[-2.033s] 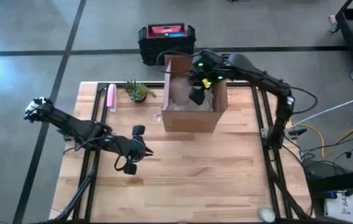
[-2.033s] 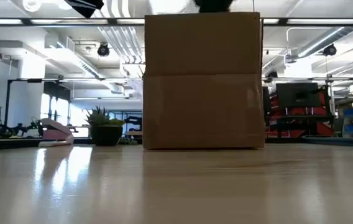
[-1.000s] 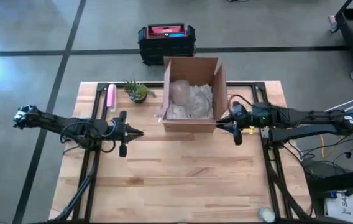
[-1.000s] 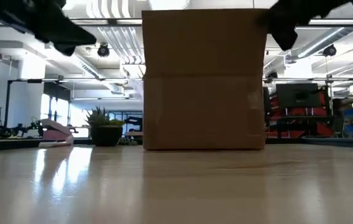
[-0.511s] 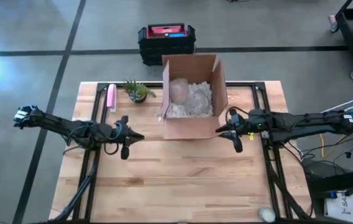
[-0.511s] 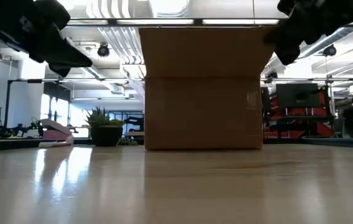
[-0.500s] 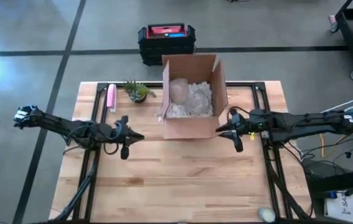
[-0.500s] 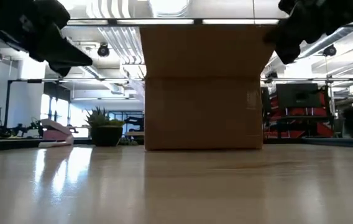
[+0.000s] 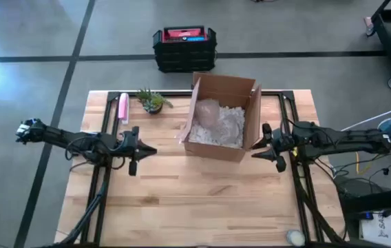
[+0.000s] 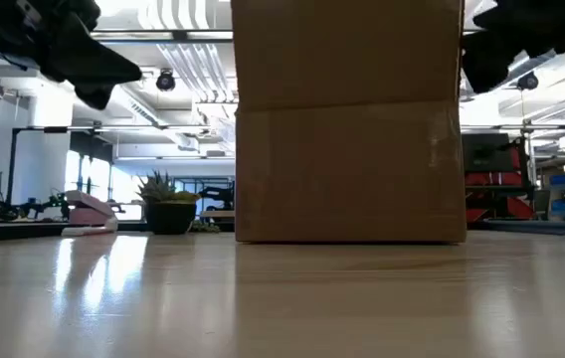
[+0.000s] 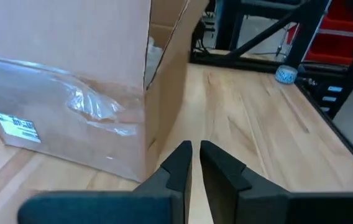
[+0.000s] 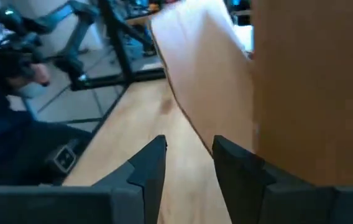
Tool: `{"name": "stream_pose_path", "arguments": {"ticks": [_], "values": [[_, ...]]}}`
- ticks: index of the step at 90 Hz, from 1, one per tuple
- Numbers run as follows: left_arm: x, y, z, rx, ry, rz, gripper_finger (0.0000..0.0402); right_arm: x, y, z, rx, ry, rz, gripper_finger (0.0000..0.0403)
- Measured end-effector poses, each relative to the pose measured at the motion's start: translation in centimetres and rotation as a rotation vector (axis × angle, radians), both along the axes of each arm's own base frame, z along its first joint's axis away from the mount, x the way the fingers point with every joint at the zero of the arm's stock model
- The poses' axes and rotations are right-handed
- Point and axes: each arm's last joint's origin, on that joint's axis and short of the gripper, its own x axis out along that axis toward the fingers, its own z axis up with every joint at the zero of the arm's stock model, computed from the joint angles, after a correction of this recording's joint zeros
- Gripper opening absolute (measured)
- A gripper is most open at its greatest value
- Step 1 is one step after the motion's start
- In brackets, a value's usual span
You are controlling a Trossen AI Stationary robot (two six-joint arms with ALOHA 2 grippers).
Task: Wrap mug
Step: Return to Home Position
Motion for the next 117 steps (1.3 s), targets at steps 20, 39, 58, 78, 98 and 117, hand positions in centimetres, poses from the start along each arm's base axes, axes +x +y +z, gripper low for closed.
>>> {"name": "stream_pose_path", "arguments": {"ticks": [20,39,58,78,98,117], "values": [[-0.1,0.0,0.0,0.002,-0.003,-0.001,0.002,-1.7,0.0,-1.7,0.035,-0.132,-0.022,0.0131],[-0.1,0.0,-0.2,0.004,0.009,-0.001,0.002,-1.9,-0.4,-4.8,0.104,-0.226,-0.154,0.0128],[-0.1,0.0,-0.2,0.004,0.009,-0.001,0.002,-1.9,-0.6,-6.2,0.093,-0.227,-0.224,0.0113],[-0.3,-0.1,-0.2,0.01,0.001,-0.071,0.002,-1.9,-0.5,-7.0,0.046,-0.201,-0.188,0.0098],[-1.0,0.1,-1.2,-0.003,-0.03,-0.108,0.002,-1.9,-0.5,-7.2,0.006,-0.189,-0.185,0.0083],[-1.6,0.3,-3.9,-0.054,-0.107,-0.205,0.002,-1.9,-0.5,-7.8,-0.003,-0.127,-0.193,0.0066]]}}
